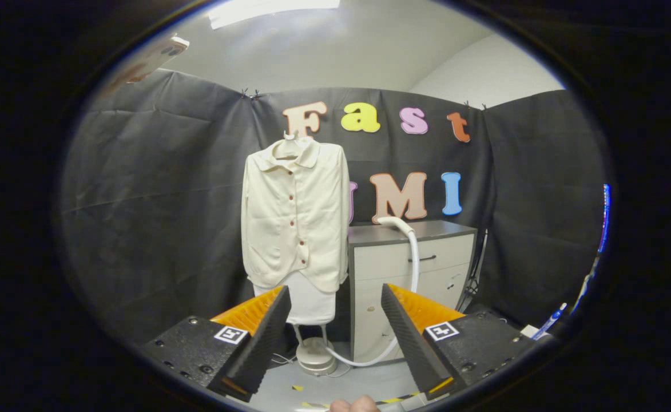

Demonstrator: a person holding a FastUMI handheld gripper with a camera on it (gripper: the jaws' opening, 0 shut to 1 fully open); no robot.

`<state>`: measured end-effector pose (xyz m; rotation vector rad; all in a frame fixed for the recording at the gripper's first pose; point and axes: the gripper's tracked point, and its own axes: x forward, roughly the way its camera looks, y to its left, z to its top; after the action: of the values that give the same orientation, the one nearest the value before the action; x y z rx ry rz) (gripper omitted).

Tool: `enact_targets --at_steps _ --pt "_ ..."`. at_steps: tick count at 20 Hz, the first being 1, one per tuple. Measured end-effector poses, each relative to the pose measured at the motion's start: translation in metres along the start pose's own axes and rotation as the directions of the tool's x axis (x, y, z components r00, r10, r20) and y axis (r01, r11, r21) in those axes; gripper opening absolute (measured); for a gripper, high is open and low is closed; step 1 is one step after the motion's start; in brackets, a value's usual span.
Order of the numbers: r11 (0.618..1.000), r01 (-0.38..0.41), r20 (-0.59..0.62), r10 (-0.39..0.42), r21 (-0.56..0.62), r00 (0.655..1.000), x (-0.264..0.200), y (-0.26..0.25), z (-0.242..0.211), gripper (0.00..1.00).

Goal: Iron the clothes twice with a garment steamer, once on the left side and once on the right side.

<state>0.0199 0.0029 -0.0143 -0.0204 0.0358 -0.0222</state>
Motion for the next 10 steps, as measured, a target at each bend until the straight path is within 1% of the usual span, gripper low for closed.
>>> enact_targets --at_steps 5,10 --pt "1.0 0.01 0.005 -0.01 -0.004 1.0 0.013 -0.007 0.006 0.97" --pt "1.0 0.03 0.017 -0.029 -0.009 0.999 0.038 -0.011 0.01 0.97"
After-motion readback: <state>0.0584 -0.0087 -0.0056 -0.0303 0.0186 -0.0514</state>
